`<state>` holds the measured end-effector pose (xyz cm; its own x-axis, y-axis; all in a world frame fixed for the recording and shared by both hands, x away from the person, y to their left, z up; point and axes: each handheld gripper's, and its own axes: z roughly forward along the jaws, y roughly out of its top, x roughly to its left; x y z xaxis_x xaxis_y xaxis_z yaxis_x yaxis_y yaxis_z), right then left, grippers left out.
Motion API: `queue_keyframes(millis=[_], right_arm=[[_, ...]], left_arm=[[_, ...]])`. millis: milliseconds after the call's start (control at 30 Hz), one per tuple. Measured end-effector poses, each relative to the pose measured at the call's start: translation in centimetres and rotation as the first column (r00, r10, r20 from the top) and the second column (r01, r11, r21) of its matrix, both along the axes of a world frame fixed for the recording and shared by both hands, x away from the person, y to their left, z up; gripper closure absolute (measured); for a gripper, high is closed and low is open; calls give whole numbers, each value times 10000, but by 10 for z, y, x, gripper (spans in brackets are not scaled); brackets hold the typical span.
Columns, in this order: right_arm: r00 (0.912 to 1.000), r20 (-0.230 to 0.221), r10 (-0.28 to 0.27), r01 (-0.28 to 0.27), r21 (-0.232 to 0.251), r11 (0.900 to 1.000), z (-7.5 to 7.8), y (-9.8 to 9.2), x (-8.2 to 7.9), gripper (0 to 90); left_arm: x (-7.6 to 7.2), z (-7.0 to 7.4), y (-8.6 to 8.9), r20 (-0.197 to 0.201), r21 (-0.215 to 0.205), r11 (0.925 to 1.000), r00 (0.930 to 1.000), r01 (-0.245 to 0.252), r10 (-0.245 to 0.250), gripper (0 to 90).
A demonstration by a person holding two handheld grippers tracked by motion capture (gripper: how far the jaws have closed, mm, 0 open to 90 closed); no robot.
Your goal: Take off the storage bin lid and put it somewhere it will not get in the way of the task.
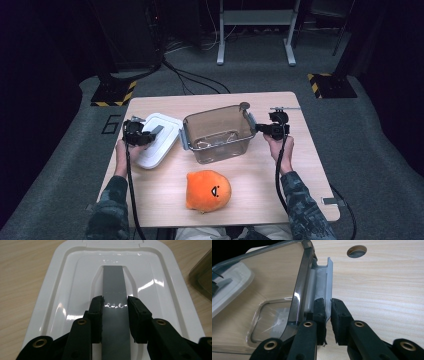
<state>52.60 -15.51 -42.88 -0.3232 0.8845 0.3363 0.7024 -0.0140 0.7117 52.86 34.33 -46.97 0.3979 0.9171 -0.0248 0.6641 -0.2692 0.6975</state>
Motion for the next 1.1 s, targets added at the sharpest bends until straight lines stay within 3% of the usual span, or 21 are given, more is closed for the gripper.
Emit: queue_keyframes(millis=[267, 600, 833, 1000, 1100], right_arm=[[10000, 18, 15, -15, 10, 10000, 0, -1, -2, 819], [10000, 75, 23, -23, 5, 10000, -1, -1, -2, 819], [10000, 93, 8, -8, -14, 10000, -1, 0, -2, 820], [10000, 95, -18, 18, -32, 10000, -1, 0, -3, 820], [9999, 96, -28, 29, -51, 10000, 0, 0, -3, 819]], left_arm=[[-2, -15, -3, 124, -136, 9992, 9992, -365, 367, 662], [-3, -30, -3, -108, -149, 9977, 9978, -654, 652, 661], [-3, -35, -4, -151, -137, 9891, 9891, -1465, 1463, 661], [-3, -34, -7, -200, -31, 9866, 9865, -1629, 1628, 653], [-4, -30, -9, -21, -34, 9871, 9871, -1598, 1598, 509]])
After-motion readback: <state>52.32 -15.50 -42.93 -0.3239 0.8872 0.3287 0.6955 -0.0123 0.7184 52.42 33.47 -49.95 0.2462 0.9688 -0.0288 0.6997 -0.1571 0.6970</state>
